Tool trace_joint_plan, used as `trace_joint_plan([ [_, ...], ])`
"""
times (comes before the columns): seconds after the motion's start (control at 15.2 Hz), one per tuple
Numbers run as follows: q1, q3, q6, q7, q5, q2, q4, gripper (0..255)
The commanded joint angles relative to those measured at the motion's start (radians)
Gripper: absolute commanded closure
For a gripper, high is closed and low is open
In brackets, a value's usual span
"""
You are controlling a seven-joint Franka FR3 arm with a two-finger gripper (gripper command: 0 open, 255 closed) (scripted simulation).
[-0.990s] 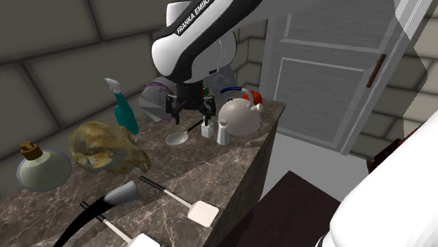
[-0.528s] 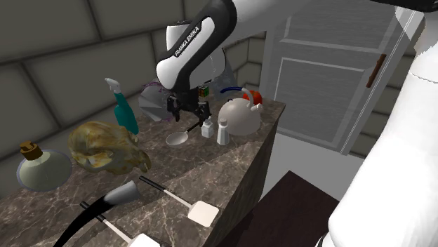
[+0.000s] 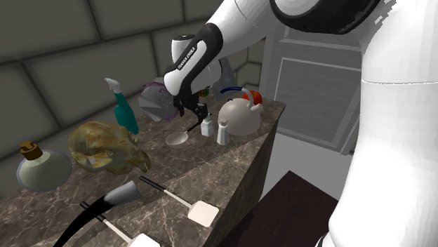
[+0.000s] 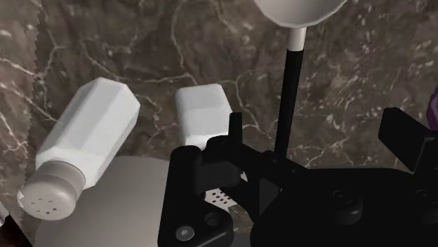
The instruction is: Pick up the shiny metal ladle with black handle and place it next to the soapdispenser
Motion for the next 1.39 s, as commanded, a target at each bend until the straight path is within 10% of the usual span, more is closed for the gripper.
trace_joint_plan([
  [0.0, 0.002, -0.014, 0.013, 0.025, -0.009, 0.038, 0.01, 0],
  [0.92, 0.022, -0.041, 0.073, 0.029, -0.014, 0.11, 0.024, 0],
  [0.99, 0.021, -0.038, 0.064, 0.027, -0.012, 0.098, 0.02, 255],
  [1.32, 0.02, -0.038, 0.067, 0.027, -0.011, 0.089, 0.007, 255],
])
